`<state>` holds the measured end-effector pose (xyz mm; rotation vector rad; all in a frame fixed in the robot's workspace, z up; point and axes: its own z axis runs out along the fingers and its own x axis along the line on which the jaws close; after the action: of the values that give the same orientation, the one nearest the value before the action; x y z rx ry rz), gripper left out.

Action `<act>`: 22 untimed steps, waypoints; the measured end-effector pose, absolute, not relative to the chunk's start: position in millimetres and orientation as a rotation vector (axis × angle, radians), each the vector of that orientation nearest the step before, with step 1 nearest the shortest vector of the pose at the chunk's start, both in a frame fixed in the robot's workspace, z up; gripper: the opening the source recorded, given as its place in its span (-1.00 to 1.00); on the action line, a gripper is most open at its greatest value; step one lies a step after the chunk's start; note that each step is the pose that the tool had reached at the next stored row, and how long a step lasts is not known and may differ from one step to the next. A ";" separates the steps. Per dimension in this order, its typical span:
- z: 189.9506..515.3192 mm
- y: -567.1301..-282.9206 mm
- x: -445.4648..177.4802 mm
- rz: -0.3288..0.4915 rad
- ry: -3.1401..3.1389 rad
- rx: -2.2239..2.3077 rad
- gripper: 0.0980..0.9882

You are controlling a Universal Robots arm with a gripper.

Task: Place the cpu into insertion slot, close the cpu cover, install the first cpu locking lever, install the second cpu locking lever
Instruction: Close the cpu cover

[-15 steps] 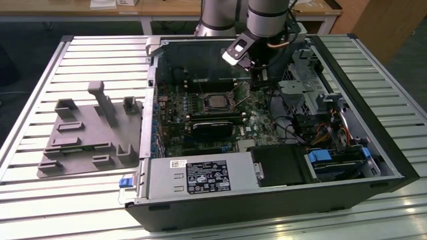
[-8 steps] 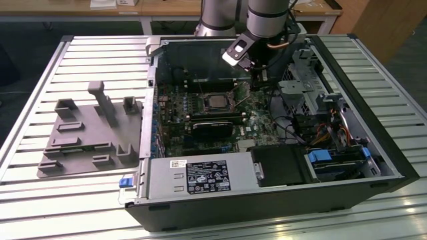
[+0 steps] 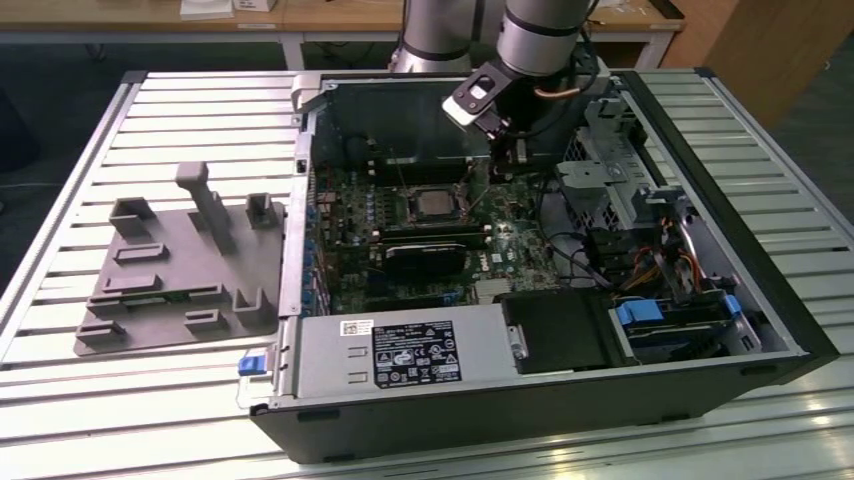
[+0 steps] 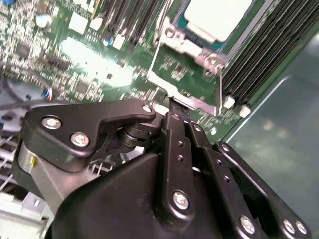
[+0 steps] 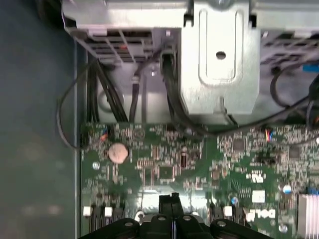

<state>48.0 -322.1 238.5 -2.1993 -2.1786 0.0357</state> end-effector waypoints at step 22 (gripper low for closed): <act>238.4 -322.0 24.5 0.037 -2.178 -2.199 -0.98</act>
<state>24.5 -322.0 238.4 -2.1988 -2.1781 0.0368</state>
